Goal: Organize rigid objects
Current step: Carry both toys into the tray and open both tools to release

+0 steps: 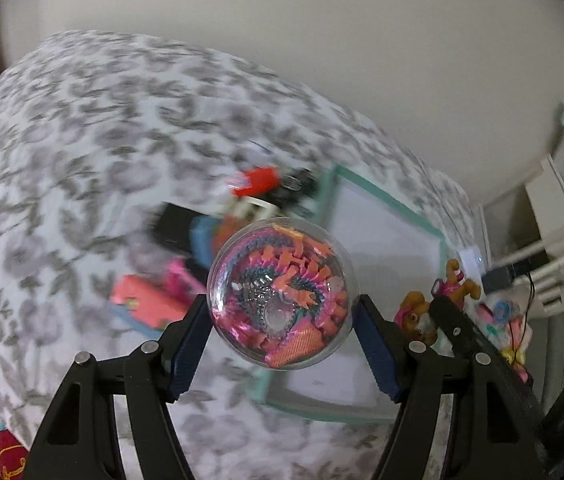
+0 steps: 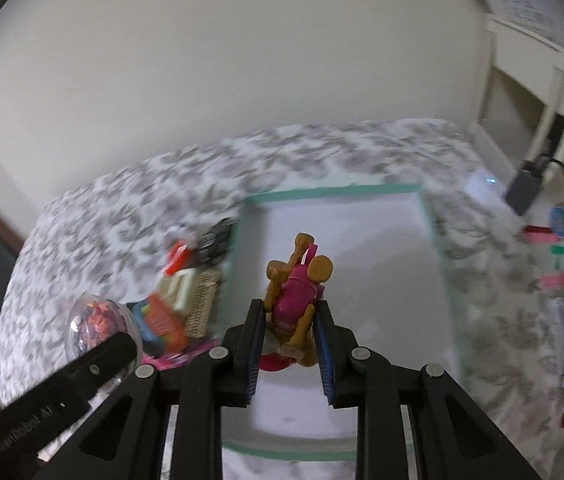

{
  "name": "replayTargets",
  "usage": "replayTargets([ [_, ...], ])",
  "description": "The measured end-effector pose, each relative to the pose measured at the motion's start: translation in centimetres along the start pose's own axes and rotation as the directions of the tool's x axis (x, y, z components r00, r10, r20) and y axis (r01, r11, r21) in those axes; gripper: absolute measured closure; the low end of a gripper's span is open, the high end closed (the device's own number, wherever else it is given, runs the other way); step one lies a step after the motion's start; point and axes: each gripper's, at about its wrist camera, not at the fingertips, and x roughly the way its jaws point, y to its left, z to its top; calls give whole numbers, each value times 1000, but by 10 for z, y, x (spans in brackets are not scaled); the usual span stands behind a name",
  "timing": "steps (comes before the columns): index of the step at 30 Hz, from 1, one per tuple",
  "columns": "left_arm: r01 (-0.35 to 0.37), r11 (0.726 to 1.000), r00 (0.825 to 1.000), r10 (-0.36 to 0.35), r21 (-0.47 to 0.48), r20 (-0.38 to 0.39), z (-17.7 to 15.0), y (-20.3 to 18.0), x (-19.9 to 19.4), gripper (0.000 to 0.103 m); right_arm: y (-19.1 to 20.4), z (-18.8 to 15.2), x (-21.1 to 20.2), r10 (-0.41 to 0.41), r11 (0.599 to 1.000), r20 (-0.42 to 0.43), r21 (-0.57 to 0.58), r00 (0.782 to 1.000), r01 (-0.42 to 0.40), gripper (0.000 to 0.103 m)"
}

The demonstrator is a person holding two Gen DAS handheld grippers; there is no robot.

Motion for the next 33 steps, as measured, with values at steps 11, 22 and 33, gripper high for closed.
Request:
replayTargets([
  [11, 16, 985, 995, 1, 174, -95, -27, -51, 59, 30, -74, 12, -5, -156, 984, -2, 83, 988, 156, 77],
  [22, 15, 972, 995, 8, 235, -95, -36, -54, 70, 31, -75, -18, 54, -212, 975, -170, 26, 962, 219, 77],
  [33, 19, 975, 993, 7, 221, -119, -33, -50, 68, 31, -74, -18, 56, -212, 975, -193, 27, 958, 221, 76],
])
